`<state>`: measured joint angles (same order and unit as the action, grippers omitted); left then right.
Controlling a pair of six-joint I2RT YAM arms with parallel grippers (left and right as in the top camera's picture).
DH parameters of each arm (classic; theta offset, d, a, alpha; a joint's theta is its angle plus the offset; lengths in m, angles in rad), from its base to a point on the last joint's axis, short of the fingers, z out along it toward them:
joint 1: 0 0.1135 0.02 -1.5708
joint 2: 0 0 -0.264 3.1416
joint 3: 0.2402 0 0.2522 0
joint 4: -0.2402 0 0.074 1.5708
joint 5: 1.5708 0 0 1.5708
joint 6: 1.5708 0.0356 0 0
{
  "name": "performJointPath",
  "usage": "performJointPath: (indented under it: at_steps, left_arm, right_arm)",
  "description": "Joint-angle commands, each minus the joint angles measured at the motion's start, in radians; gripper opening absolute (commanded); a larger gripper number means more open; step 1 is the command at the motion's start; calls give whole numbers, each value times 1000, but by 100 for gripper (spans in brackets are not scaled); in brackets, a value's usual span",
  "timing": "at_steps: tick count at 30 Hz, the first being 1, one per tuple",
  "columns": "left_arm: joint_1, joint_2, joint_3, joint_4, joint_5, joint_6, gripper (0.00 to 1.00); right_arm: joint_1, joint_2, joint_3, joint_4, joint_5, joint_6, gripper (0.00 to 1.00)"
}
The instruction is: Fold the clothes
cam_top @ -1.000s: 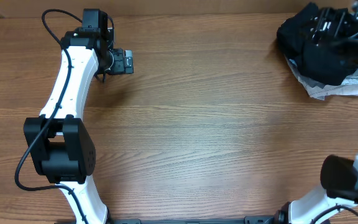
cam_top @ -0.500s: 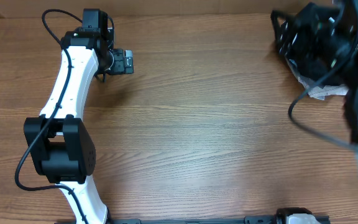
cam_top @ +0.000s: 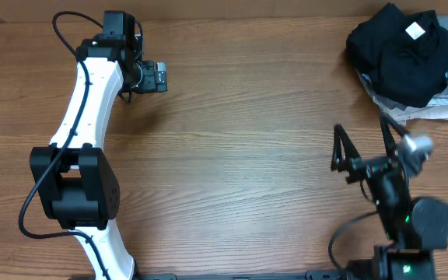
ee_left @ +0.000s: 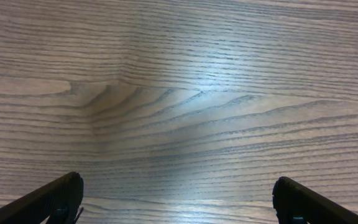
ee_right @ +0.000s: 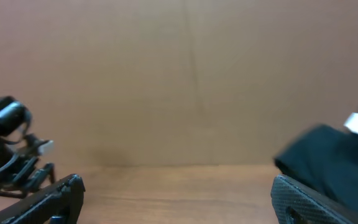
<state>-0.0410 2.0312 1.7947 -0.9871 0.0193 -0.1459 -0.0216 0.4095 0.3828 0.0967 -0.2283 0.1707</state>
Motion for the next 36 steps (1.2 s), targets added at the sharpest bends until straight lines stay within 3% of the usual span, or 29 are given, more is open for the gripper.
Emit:
performJointPath:
  at_steps: [1,17,19,36]
  left_arm:
    - [2,9,23,1,3,19,100]
    - [2,9,23,1,3,19,100]
    - [2,9,23,1,3,19,100]
    - [2,9,23,1,3,19,100]
  right_arm:
    - [-13,-124,-125,3,134,62,100]
    - [-13,-401,-377,-117,176,58,100]
    - [-14,-407,-375,-182,187,58,100]
    - [-24,-407,-375,-181,202,24,100]
